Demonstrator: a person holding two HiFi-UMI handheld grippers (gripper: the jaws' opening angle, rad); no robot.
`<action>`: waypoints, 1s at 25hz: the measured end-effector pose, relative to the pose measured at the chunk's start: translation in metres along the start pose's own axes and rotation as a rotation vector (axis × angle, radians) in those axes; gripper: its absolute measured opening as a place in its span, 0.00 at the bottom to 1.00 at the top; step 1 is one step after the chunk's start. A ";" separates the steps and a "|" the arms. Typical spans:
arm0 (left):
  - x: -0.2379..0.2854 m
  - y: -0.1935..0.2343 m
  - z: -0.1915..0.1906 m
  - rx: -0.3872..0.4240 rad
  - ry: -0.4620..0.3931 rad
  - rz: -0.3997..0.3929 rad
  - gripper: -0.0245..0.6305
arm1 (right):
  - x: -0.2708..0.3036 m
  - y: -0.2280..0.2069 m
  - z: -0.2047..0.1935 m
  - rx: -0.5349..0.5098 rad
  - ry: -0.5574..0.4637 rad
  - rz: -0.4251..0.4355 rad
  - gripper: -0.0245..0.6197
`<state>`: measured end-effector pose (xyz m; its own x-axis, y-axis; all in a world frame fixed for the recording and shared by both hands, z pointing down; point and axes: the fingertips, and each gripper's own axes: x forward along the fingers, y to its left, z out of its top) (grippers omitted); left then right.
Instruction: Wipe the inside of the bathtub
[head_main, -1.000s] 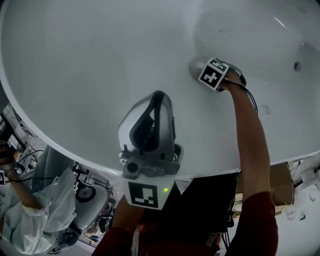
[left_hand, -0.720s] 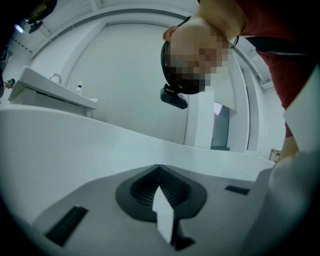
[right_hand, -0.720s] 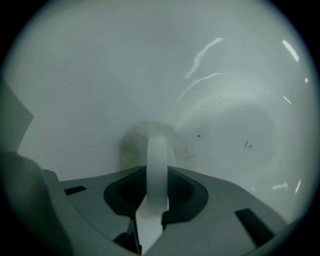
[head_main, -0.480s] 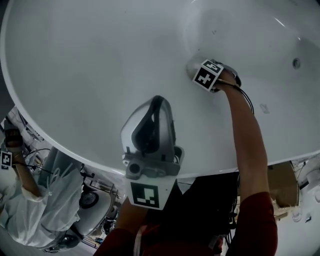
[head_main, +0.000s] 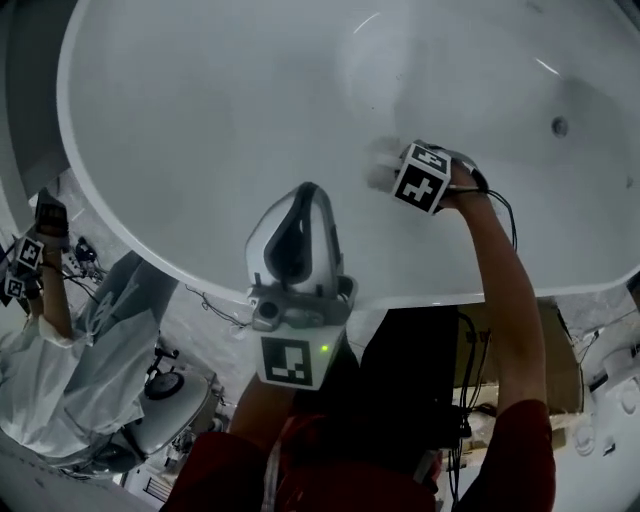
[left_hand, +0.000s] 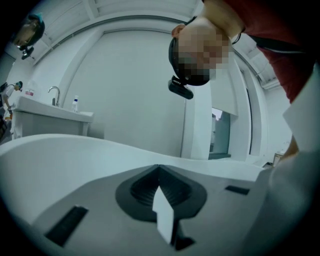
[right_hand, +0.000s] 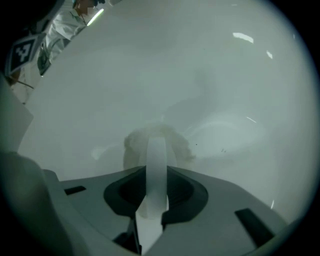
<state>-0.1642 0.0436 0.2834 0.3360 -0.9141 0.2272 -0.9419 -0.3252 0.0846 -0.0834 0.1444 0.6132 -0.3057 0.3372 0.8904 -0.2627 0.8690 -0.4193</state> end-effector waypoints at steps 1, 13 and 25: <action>-0.001 -0.013 0.012 0.004 -0.008 -0.002 0.06 | -0.025 0.012 -0.010 -0.010 0.004 0.028 0.18; -0.030 -0.080 0.081 0.065 -0.045 0.091 0.06 | -0.176 0.123 -0.043 -0.129 0.020 0.235 0.18; -0.031 -0.068 0.077 0.016 -0.052 0.100 0.06 | -0.145 0.142 -0.048 -0.097 0.137 0.320 0.18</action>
<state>-0.1108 0.0752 0.1964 0.2403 -0.9533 0.1828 -0.9707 -0.2353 0.0488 -0.0320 0.2361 0.4333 -0.2313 0.6375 0.7349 -0.0838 0.7395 -0.6679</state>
